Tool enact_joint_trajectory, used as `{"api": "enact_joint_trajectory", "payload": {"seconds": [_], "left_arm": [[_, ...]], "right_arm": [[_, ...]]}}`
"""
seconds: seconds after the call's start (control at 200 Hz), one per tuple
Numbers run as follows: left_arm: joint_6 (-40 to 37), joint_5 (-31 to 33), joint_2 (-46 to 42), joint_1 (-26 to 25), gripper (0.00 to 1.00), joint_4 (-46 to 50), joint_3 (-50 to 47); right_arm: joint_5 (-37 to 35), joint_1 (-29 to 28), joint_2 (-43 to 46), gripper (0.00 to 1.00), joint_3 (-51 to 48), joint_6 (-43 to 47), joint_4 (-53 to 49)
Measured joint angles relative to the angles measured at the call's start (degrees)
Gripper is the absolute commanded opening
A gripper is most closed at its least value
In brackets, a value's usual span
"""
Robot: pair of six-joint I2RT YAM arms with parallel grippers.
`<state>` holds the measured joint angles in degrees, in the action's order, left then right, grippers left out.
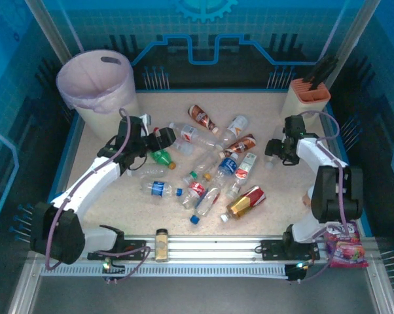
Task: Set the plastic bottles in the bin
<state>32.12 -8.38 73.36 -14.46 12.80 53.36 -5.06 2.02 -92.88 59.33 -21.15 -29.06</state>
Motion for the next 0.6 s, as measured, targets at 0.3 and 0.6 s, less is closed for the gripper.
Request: {"api": "enact_joint_trajectory", "payload": {"seconds": [0.3, 0.6], "left_arm": [[2.99, -3.54, 0.63, -0.09, 0.99, -0.52, 1.03], [6.14, -6.8, 2.45, -0.09, 0.99, -3.28, 1.46]], "right_arm": [[0.81, -0.57, -6.51, 0.74, 2.23, -0.31, 1.66], [0.76, -0.57, -8.17, 0.61, 2.29, 0.63, 1.53]]}}
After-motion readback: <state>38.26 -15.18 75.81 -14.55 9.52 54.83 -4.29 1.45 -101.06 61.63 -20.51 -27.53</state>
